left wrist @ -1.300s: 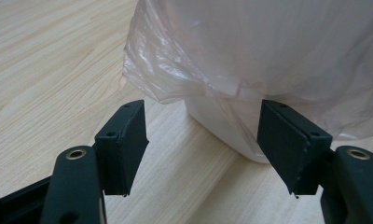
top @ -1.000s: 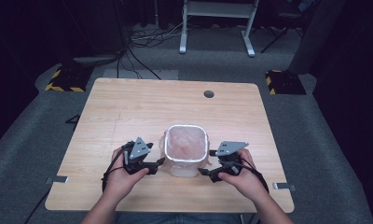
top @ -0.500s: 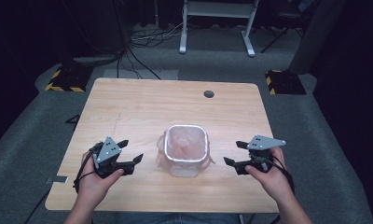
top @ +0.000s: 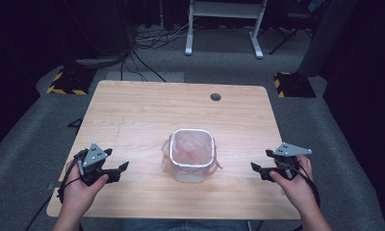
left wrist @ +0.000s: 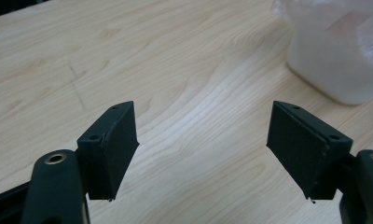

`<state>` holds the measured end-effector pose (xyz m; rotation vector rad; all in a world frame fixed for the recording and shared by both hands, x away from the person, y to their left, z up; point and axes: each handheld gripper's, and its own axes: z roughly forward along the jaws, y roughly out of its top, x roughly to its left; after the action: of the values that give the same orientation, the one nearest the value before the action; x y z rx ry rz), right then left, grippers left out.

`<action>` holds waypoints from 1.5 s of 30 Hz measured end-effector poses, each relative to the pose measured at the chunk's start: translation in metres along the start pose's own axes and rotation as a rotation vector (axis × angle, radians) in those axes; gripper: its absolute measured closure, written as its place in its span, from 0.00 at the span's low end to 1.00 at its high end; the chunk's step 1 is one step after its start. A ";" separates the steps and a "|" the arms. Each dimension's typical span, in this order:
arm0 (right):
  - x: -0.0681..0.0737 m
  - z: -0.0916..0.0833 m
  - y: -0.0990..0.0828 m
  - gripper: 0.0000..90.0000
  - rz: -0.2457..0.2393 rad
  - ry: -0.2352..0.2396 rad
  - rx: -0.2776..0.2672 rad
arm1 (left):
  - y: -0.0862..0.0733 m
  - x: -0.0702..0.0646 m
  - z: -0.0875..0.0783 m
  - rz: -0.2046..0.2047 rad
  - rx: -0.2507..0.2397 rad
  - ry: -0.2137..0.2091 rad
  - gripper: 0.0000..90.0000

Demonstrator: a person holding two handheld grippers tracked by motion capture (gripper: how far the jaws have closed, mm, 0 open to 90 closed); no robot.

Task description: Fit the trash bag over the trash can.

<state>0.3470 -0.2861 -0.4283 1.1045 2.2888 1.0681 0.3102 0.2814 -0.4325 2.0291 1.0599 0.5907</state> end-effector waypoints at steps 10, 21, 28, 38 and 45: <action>-0.014 0.003 -0.025 0.22 0.052 -0.054 0.033 | -0.024 0.018 0.007 -0.011 0.063 0.047 0.26; -0.024 0.011 -0.051 0.21 0.086 -0.097 0.064 | -0.044 0.036 0.015 -0.056 0.102 0.069 0.25; -0.029 0.016 -0.067 0.20 0.110 -0.112 0.074 | -0.054 0.042 0.019 -0.061 0.132 0.083 0.26; -0.026 0.018 -0.082 0.18 0.119 -0.133 0.069 | -0.066 0.045 0.025 -0.082 0.157 0.080 0.25; -0.027 0.019 -0.085 0.17 0.130 -0.132 0.048 | -0.075 0.047 0.028 -0.133 0.117 0.063 0.22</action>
<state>0.3328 -0.3324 -0.5055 1.3178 2.1747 0.9603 0.3191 0.3367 -0.5061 2.0316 1.2822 0.5377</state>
